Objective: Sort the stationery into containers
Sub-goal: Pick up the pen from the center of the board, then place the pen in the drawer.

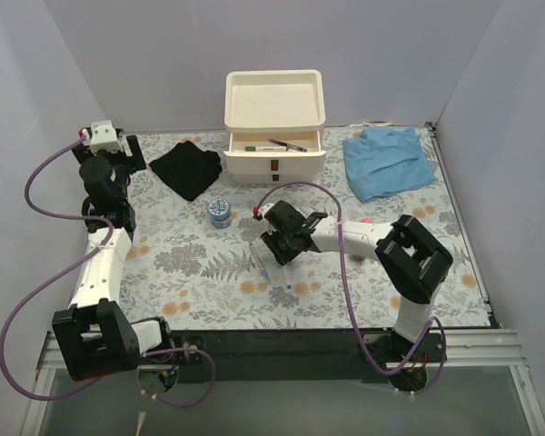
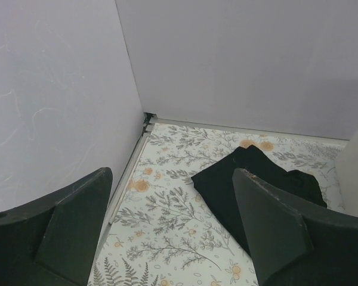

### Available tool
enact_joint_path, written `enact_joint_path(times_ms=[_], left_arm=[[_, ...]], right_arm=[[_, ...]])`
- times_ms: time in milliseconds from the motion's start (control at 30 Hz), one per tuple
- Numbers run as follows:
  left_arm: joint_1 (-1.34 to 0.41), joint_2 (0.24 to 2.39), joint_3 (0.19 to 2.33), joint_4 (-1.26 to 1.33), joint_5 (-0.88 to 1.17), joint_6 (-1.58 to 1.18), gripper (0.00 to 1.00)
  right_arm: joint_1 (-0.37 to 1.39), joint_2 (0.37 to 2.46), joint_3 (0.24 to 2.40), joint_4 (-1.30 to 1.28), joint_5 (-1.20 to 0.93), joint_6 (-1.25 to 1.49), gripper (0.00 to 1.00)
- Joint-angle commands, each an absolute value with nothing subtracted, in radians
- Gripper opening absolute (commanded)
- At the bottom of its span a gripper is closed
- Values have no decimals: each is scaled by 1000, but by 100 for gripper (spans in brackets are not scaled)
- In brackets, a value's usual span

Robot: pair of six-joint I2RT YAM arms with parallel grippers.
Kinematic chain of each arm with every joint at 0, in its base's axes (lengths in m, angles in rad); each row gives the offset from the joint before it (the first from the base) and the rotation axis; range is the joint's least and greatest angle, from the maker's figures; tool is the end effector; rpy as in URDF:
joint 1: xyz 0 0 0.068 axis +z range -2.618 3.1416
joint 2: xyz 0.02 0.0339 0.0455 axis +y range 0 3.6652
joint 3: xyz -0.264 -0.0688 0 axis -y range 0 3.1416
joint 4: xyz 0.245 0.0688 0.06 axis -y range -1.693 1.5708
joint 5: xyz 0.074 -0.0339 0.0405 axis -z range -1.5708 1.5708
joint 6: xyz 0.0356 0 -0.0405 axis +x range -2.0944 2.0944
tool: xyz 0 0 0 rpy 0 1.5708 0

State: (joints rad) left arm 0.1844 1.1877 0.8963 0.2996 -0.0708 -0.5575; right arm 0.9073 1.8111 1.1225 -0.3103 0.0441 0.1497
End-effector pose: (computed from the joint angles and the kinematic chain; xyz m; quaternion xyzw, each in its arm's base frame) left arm 0.2775 0.0543 0.3463 -0.2785 0.6468 -0.1071 0.7019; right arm 0.2288 0.2901 0.1684 -0.3489 0.8935 0.1239 0.2542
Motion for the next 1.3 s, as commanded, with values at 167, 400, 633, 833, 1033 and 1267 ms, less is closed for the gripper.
enact_joint_path(times_ms=[167,400,633,833,1033,1267], left_arm=[[190,1141,903,357,-64,-523,83],[190,1131,937,272,-14,-529,82],[190,1115,954,160,320,-535,75],[189,1140,995,158,410,-574,74],[189,1158,1023,161,426,-575,74],[189,1161,1014,164,433,-592,74]], right_arm=[[986,1852,1037,-354,71,46,13],[1005,1652,960,-325,92,-121,1],[925,1439,1228,-420,11,-450,1],[884,1359,1354,-333,-94,-807,1],[851,1359,1388,-224,-45,-930,1],[735,1515,1543,-152,-86,-930,1]])
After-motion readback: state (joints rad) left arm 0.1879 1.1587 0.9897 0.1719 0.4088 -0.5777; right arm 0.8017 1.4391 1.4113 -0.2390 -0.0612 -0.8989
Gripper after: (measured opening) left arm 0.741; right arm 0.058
